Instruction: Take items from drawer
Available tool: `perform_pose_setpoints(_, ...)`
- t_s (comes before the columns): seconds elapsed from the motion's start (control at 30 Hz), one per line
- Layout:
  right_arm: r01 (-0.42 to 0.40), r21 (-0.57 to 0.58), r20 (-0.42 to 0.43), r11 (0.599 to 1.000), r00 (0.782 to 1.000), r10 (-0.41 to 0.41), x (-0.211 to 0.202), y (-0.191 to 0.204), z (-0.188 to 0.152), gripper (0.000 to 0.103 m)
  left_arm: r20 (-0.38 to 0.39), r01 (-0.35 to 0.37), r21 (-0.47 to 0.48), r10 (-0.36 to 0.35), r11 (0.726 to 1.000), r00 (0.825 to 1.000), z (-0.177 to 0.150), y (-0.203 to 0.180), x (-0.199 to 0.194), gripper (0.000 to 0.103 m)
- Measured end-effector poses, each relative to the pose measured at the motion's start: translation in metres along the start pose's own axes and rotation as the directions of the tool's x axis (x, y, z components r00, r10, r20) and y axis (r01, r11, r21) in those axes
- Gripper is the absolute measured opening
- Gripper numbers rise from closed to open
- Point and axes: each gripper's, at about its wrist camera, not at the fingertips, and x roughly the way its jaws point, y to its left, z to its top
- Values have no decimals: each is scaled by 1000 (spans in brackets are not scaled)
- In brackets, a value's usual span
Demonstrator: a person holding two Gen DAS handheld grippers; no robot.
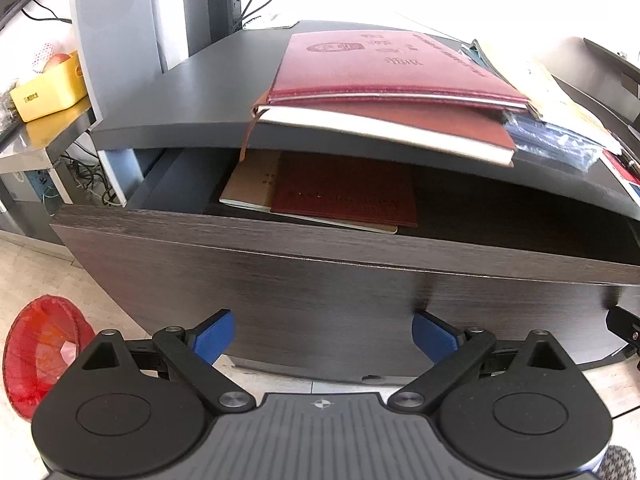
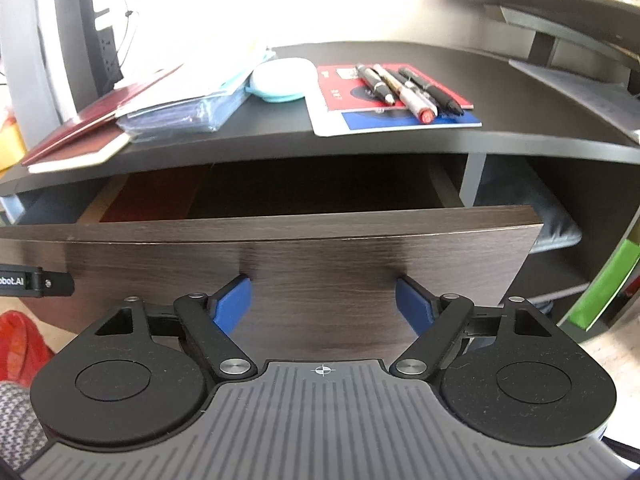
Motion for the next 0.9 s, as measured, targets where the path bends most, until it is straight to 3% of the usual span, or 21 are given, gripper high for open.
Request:
perform_pose_setpoints(0.5,15,1,41,1000,999,-15,38,1,25,80,46,-16,-40,18,999,999,27,-10,26,99)
perform_pose_setpoints(0.9,10,17,42,1000,999,-11,61,1,39,82,21,5,-28,-5,1000,1000,43,-18,45,99)
